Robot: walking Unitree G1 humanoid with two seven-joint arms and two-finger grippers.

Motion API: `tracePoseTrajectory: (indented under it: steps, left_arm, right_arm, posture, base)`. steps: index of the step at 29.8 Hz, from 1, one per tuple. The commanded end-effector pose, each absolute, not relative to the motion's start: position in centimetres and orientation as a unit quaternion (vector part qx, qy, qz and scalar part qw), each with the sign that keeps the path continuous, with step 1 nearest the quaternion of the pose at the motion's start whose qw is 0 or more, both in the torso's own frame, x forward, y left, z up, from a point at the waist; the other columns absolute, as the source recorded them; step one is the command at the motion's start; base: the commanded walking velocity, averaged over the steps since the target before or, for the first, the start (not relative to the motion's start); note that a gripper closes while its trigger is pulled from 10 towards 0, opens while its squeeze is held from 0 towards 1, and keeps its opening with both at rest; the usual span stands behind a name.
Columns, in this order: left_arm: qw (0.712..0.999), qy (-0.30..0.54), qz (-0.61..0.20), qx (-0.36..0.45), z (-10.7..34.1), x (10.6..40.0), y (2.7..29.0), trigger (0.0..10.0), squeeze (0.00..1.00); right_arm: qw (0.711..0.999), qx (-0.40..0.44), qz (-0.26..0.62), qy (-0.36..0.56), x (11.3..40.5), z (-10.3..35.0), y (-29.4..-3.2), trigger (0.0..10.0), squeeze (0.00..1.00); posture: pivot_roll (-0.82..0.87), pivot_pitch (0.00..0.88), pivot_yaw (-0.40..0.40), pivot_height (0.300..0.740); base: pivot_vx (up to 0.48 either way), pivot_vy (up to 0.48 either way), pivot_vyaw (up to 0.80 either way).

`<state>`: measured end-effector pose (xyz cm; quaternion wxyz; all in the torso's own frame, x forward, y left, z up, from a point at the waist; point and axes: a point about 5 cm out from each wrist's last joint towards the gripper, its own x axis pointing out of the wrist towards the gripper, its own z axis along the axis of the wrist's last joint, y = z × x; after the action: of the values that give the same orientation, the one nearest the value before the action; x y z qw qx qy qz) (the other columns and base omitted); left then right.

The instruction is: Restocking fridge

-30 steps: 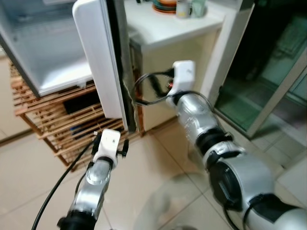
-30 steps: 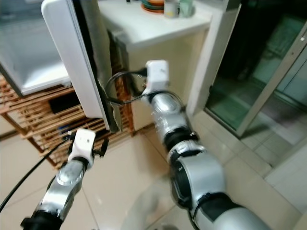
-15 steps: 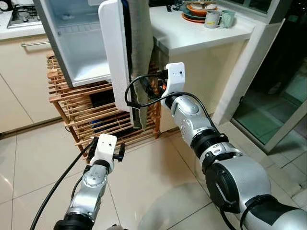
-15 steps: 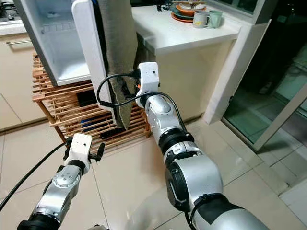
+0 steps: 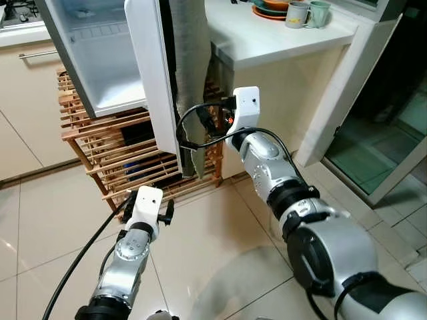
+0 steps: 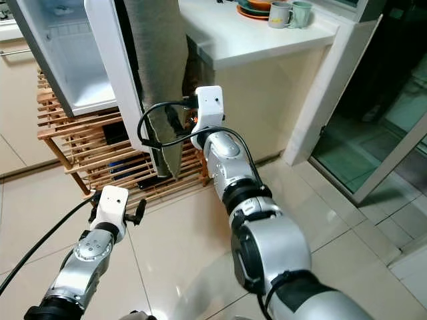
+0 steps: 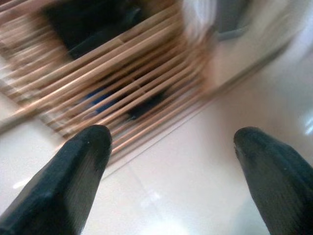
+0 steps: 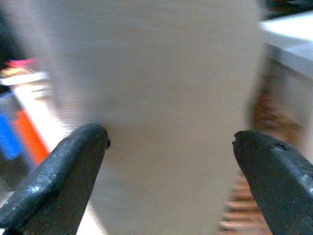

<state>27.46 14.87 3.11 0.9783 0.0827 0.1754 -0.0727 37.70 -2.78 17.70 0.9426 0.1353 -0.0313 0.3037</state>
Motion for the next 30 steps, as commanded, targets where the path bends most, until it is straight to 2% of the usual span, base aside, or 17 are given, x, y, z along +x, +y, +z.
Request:
tracePoseTrajectory:
  steps: [1,2,5,9,18,24,30]
  left_arm:
    - [0.988,0.006,-0.155,0.023,9.8,29.5,11.6,10.0,0.00]
    - [0.987,-0.019,-0.162,0.011,10.8,29.7,11.3,10.0,0.00]
    - [0.988,-0.013,-0.157,0.011,10.7,29.8,11.4,10.0,0.00]
    - [0.991,-0.004,-0.131,0.012,10.4,29.8,12.2,10.0,0.00]
    - [0.990,-0.006,-0.139,0.006,10.5,29.6,12.3,10.0,0.00]
    - [0.994,0.007,-0.108,0.021,10.0,29.8,12.8,10.0,0.00]
    - [0.995,-0.002,-0.097,0.029,10.3,29.8,13.0,10.0,0.00]
  right_arm:
    - [0.938,0.170,0.300,-0.035,36.8,16.5,-3.7,10.0,0.00]
    - [0.943,0.167,0.287,-0.036,36.8,16.3,-4.3,10.0,0.00]
    - [0.942,0.167,0.288,-0.037,36.9,16.4,-4.2,10.0,0.00]
    - [0.949,0.152,0.274,-0.029,37.2,16.3,-4.5,10.0,0.00]
    - [0.951,0.156,0.265,-0.023,36.6,16.1,-5.2,10.0,0.00]
    - [0.968,0.143,0.205,-0.005,37.5,15.6,-6.8,10.0,0.00]
    - [0.972,0.135,0.190,-0.014,37.9,16.5,-7.5,10.0,0.00]
  posture:
    - [-0.12,0.000,0.022,0.740]
    - [-0.12,0.000,0.022,0.740]
    - [-0.12,0.000,0.022,0.740]
    - [-0.11,0.000,0.019,0.740]
    - [-0.12,0.000,0.023,0.740]
    - [-0.12,0.000,0.013,0.740]
    - [-0.11,0.000,0.007,0.740]
  base:
    - [0.000,0.424,0.49]
    - [0.000,0.424,0.49]
    - [0.000,0.424,0.49]
    - [0.000,0.000,0.00]
    - [0.000,0.000,0.00]
    - [0.000,0.000,0.00]
    - [0.000,0.000,0.00]
